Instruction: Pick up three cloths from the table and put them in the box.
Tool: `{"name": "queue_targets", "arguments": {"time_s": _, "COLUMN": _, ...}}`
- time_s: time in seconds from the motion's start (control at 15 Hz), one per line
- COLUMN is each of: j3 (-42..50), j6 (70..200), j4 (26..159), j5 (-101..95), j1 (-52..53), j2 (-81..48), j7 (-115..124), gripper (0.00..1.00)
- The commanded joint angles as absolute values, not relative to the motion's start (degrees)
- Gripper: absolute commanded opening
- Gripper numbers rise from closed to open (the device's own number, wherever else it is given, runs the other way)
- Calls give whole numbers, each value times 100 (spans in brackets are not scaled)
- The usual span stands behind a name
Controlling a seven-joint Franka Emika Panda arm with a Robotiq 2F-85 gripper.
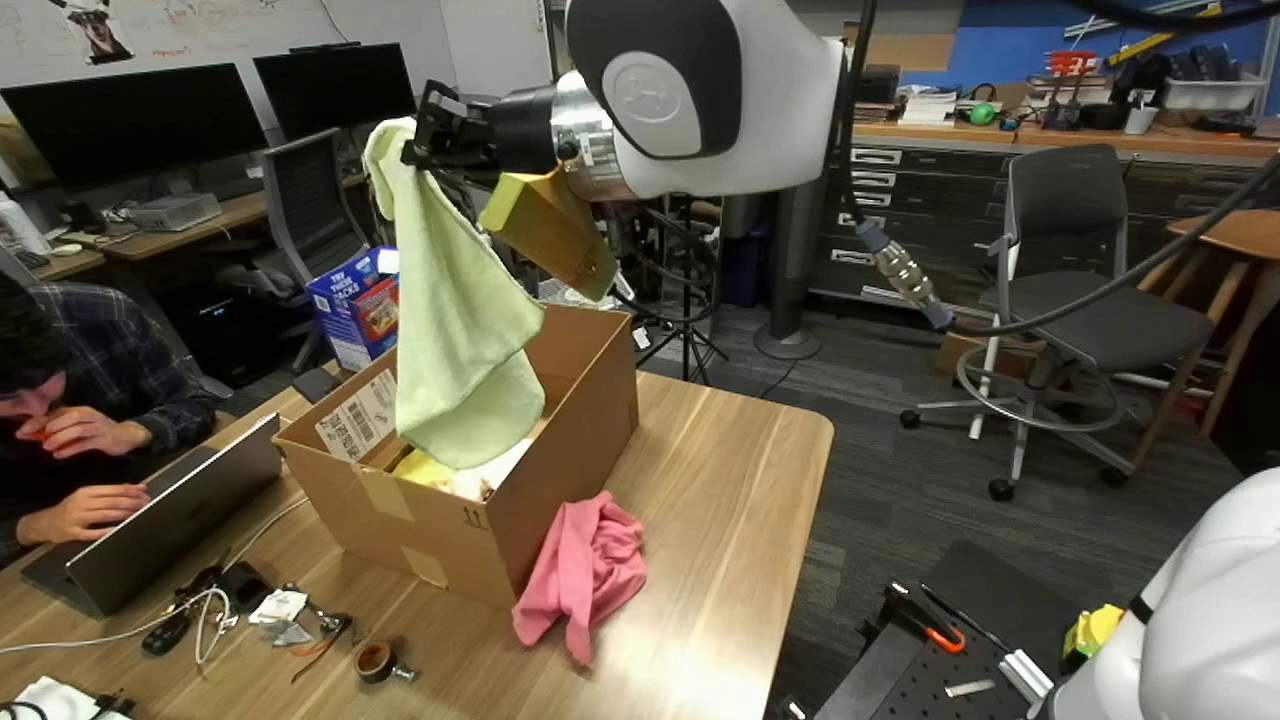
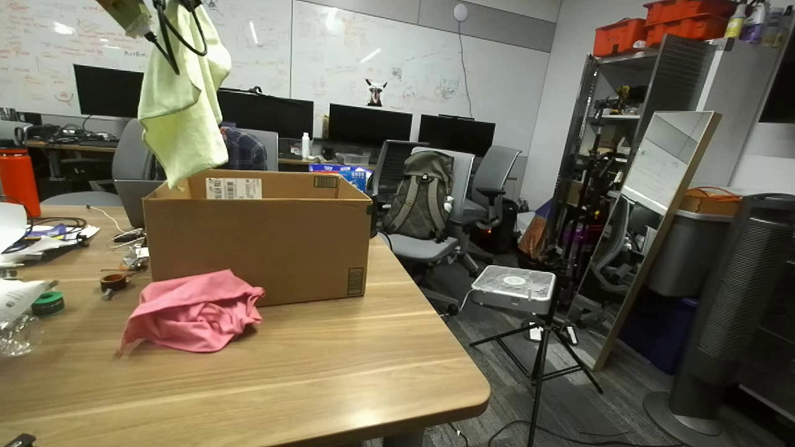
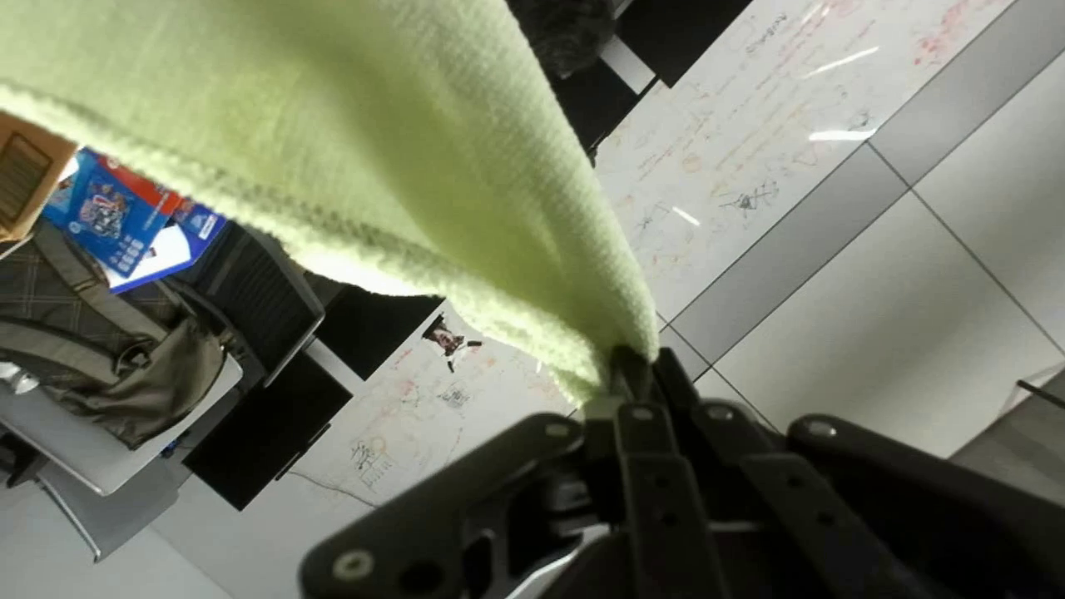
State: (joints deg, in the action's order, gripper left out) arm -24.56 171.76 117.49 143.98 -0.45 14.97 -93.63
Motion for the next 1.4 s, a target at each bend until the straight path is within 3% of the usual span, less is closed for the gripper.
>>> {"name": "queue_targets", "arguments": {"time_s": 0.0, "j3": -3136, "j6": 17745, "j4": 11141, "j5": 14369, "j1": -893, "j2": 1160, "j7": -9633, "gripper": 2}}
{"name": "queue_targets", "arguments": {"time_s": 0.67, "j3": -4854, "j6": 18850, "j4": 10986, "j5": 14318, "j1": -2103, "j2": 785, "j7": -10465, "gripper": 3}}
{"name": "queue_targets", "arguments": {"time_s": 0.73, "j3": -4958, "j6": 18823, "j4": 11023, "j5": 14288, "j1": -2149, "j2": 773, "j7": -10488, "gripper": 28}}
{"name": "queue_targets", "arguments": {"time_s": 0.87, "j3": -5142, "j6": 18894, "j4": 11025, "j5": 14230, "j1": -2236, "j2": 727, "j7": -10526, "gripper": 34}}
{"name": "queue_targets", "arguments": {"time_s": 1.33, "j3": -5369, "j6": 19294, "j4": 10911, "j5": 13893, "j1": -2482, "j2": 418, "j7": -10591, "gripper": 88}}
